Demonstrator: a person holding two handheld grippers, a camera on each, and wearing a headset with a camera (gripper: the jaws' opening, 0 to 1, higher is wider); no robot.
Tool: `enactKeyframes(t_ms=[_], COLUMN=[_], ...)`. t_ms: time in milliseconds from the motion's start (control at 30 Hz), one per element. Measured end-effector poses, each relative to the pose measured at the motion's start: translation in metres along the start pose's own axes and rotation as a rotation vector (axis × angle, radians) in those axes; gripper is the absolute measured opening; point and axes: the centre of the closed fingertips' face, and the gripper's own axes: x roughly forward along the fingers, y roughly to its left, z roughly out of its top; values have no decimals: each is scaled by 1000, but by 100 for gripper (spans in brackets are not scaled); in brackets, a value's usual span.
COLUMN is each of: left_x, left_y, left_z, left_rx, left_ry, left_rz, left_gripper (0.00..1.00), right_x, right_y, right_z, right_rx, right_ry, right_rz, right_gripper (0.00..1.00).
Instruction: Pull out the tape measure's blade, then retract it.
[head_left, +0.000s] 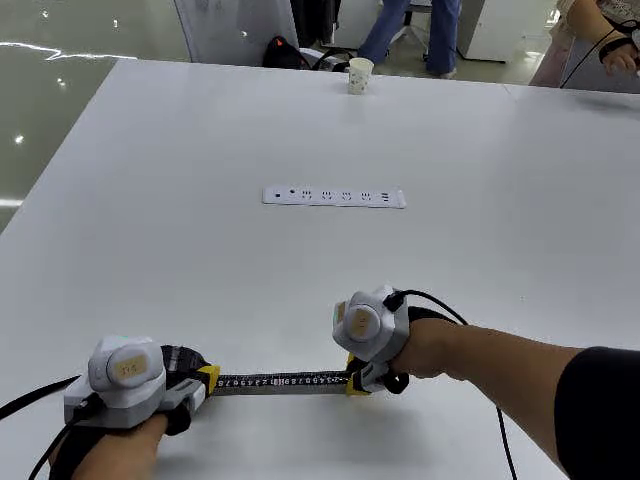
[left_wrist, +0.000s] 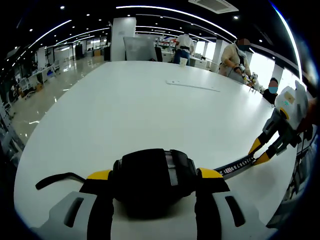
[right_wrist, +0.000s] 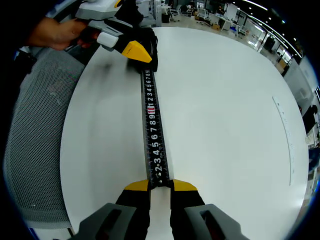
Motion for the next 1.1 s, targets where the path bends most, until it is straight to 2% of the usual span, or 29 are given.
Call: enactKeyframes(t_ms=[1100], left_x=[-1], left_y=[-1], left_z=[0], left_rx=[1], left_ry=[11], left_rz=[-4], left_gripper=[61], right_x=[4], right_y=[0], right_z=[10], right_rx=[6], right_ry=[-18], right_rz=[3], right_gripper=[11])
